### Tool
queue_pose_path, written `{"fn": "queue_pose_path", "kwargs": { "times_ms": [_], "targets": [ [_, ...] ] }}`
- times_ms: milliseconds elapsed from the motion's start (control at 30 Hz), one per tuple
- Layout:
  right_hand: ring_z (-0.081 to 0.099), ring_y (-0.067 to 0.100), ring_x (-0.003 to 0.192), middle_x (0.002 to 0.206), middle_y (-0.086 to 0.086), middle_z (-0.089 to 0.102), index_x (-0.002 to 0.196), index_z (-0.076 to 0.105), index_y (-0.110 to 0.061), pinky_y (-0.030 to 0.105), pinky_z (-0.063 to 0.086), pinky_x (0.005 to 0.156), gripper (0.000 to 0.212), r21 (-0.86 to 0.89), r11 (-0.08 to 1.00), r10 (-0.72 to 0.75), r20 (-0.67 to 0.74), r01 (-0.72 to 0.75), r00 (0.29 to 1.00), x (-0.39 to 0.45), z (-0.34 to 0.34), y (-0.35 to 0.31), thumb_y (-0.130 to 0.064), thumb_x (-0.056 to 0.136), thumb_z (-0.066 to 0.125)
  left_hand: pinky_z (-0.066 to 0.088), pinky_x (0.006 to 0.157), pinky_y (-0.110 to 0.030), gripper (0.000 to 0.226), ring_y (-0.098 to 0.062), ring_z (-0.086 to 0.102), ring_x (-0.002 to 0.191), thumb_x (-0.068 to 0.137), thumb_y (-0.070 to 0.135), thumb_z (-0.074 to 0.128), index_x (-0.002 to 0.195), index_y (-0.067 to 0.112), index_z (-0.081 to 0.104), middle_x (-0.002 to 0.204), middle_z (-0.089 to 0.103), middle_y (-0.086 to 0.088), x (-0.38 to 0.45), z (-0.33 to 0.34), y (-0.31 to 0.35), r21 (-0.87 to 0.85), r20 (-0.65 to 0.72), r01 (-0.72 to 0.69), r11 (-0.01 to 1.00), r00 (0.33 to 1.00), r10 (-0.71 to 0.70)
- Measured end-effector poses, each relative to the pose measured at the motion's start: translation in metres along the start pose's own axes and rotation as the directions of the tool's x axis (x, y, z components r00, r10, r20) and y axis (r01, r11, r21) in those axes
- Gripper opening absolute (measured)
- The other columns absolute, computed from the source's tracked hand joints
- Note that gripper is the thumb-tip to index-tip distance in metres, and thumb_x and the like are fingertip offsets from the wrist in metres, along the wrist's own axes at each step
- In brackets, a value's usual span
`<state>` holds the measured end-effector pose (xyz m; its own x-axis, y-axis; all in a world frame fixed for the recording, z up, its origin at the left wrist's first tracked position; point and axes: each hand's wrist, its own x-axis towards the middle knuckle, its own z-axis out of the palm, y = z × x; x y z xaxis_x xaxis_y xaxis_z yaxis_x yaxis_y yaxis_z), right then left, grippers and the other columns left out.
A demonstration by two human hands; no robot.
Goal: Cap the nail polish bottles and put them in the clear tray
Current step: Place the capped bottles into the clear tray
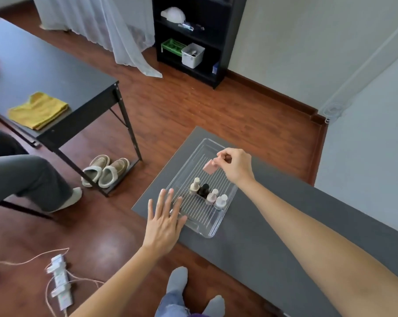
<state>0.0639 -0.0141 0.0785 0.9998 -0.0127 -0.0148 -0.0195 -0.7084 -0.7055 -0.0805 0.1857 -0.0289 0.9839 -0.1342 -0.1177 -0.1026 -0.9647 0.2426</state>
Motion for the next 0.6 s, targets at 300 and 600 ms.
{"fn": "queue_pose_path", "kwargs": {
  "times_ms": [300, 600],
  "targets": [
    [0.056, 0.013, 0.068, 0.070, 0.003, 0.067, 0.075, 0.073, 0.002, 0.011, 0.035, 0.056, 0.013, -0.132, 0.991, 0.039, 0.233, -0.008, 0.972, 0.014, 0.057, -0.023, -0.010, 0.078, 0.074, 0.014, 0.117, -0.063, 0.070, -0.032, 0.005, 0.150, 0.099, 0.054, -0.002, 0.149, 0.022, 0.037, 0.160, 0.024, -0.005, 0.002, 0.003, -0.003, 0.001, 0.035, -0.005, 1.000, 0.999, 0.005],
    [0.069, 0.017, 0.079, 0.084, 0.007, 0.075, 0.067, 0.068, -0.010, 0.026, 0.054, 0.071, 0.019, -0.285, 0.956, 0.051, 0.382, 0.065, 0.923, 0.010, 0.075, -0.037, -0.020, 0.080, 0.076, -0.008, 0.118, -0.058, 0.071, -0.028, -0.013, 0.150, 0.097, 0.055, -0.007, 0.153, 0.026, 0.026, 0.164, 0.010, -0.001, 0.000, 0.002, -0.002, 0.021, 0.062, 0.005, 1.000, 0.998, -0.007]
  ]
}}
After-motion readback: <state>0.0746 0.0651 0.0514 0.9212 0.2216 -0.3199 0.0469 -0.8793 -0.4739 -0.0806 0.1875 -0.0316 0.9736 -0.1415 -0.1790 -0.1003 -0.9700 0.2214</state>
